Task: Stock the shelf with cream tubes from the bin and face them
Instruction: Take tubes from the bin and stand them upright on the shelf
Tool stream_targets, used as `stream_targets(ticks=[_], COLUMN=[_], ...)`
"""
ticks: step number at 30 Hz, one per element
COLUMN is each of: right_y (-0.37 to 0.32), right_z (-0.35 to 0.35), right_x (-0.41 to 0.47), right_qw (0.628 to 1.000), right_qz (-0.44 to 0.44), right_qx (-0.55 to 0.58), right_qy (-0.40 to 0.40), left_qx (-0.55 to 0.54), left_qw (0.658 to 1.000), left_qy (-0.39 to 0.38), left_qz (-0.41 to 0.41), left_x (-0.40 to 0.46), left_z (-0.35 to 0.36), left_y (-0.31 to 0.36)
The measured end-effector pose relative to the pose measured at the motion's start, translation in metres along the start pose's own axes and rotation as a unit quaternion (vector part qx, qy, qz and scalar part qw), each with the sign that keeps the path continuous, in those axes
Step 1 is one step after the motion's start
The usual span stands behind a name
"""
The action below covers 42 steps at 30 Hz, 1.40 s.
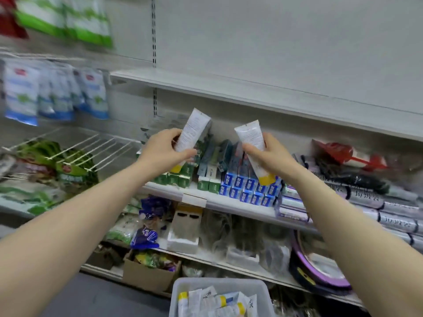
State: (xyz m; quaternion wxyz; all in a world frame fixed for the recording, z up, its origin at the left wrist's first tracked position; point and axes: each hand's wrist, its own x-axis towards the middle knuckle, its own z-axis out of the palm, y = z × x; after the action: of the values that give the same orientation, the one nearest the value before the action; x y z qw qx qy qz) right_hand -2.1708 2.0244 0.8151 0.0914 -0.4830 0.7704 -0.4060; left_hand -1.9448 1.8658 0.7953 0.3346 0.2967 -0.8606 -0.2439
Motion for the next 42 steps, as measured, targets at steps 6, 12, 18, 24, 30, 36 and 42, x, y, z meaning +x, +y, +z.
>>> stream_targets(ticks=[6, 12, 18, 24, 30, 36, 42], right_y=[-0.05, -0.1, -0.162, -0.194, -0.202, -0.205, -0.209], right_z=[-0.03, -0.033, -0.011, 0.037, 0.091, 0.138, 0.151], right_x=[0.049, 0.11, 0.197, 0.293, 0.368, 0.411, 0.418], right_qw=[0.997, 0.99, 0.98, 0.978, 0.983, 0.988, 0.989], right_qz=[-0.046, -0.076, -0.095, -0.1, -0.092, -0.086, -0.108], right_qx=[0.06, 0.116, 0.153, 0.158, 0.151, 0.125, 0.09], right_qy=[0.001, 0.026, 0.079, 0.09, 0.044, 0.032, 0.045], left_qx=[-0.041, -0.057, -0.107, -0.147, -0.157, -0.133, -0.143], left_qw=[0.998, 0.993, 0.985, 0.986, 0.986, 0.99, 0.989], left_qy=[0.042, 0.106, 0.132, 0.083, 0.049, 0.03, 0.013], left_qz=[0.004, -0.008, -0.008, -0.004, 0.015, 0.039, 0.048], left_x=[0.054, 0.128, 0.223, 0.292, 0.327, 0.333, 0.33], left_z=[-0.053, -0.093, -0.137, -0.153, -0.147, -0.145, -0.142], left_y=[0.007, -0.015, -0.05, -0.1, -0.142, -0.154, -0.153])
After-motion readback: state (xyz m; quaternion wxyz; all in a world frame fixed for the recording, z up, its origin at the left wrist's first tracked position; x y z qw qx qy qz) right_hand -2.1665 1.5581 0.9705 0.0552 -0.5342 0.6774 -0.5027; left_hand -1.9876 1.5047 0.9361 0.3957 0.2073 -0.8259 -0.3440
